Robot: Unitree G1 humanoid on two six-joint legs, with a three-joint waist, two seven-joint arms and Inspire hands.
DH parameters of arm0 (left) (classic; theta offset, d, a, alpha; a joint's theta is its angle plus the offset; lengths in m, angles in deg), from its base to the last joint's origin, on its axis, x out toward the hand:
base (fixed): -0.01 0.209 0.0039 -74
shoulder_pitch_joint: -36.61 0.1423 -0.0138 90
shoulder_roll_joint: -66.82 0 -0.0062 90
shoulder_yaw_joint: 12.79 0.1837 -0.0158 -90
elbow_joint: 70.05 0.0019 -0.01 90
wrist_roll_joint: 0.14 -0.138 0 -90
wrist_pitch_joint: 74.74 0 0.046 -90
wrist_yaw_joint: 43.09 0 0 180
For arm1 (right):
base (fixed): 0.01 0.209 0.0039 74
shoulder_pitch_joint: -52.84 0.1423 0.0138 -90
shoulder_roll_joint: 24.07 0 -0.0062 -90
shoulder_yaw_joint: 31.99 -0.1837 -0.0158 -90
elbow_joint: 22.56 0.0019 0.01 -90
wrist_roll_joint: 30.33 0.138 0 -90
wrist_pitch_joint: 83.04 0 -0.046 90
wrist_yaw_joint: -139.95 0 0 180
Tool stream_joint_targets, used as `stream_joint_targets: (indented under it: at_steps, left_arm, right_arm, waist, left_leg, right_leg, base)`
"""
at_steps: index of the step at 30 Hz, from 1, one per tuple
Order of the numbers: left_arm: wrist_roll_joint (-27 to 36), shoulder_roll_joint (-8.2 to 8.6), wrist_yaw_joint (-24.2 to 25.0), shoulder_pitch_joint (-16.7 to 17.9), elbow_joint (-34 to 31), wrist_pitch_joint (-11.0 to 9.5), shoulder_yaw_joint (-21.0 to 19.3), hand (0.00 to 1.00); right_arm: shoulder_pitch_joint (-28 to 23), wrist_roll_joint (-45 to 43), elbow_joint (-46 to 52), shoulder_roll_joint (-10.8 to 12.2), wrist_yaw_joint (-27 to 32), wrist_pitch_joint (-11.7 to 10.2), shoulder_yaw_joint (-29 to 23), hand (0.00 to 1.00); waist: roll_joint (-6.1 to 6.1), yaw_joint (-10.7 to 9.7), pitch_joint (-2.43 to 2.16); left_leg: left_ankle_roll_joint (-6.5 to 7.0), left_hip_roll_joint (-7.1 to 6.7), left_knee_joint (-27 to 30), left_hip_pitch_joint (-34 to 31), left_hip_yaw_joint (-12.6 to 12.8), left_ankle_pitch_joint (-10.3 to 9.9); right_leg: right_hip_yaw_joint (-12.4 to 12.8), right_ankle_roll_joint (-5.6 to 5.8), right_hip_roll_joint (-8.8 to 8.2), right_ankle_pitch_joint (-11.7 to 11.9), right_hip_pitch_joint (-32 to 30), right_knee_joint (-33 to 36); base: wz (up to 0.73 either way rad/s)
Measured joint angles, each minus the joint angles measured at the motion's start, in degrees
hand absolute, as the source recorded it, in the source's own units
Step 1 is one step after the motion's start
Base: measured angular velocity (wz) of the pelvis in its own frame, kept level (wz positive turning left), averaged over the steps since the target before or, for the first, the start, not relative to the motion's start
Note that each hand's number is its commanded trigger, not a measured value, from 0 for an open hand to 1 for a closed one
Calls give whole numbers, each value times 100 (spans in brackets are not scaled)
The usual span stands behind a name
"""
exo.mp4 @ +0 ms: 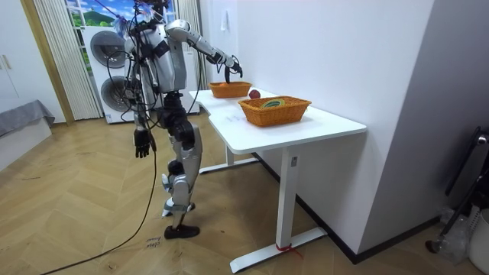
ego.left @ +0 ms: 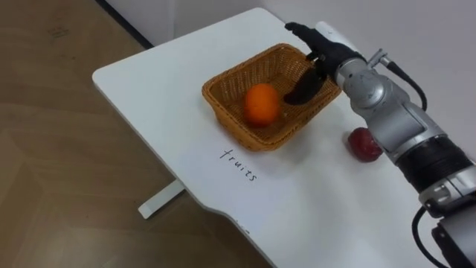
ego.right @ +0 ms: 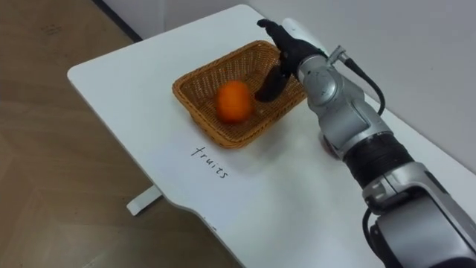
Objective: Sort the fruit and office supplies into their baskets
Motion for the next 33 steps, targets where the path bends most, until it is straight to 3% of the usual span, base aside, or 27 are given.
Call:
stream_joint_targets:
  at_steps: [12,17,24,28,33]
  left_arm:
    - [-9,-19,19,-2,71,-64,-48,0]
    - [-174,6,101,-2,47,-40,-168,0]
    - [-204,46,-43,-1,6,-10,-146,0]
    - [-183,135,-49,25,33,-10,-169,0]
    - [-194,208,7,79,17,-8,-252,0]
  right_arm:
    - [-1,-12,18,-14,118,-161,-7,0]
    - [-1,-14,78,-23,157,-188,-356,0]
    - [-1,-12,229,-84,383,-202,-728,0]
    - [-3,158,234,-363,492,-196,-925,0]
    - [-117,153,311,-455,533,-190,-1254,0]
  waist:
    - [26,-145,19]
    - [41,-254,12]
    - [269,-642,-83]
    - [391,-795,-106]
    - [384,-990,-149]
  left_leg:
    - [2,3,-15,89,17,0]
    - [3,5,-6,80,120,-1]
    - [37,-5,-9,161,267,19]
    - [47,5,-39,302,364,25]
    - [45,48,-137,401,512,25]
  right_leg:
    - [22,4,-6,-2,54,0]
    - [111,5,-31,-2,22,7]
    - [304,12,-43,2,44,9]
    - [375,22,-62,-2,140,14]
    - [513,37,-60,-11,177,29]
  base:
    - [-1]
    - [-6]
    - [-11]
    - [-14]
    - [-17]
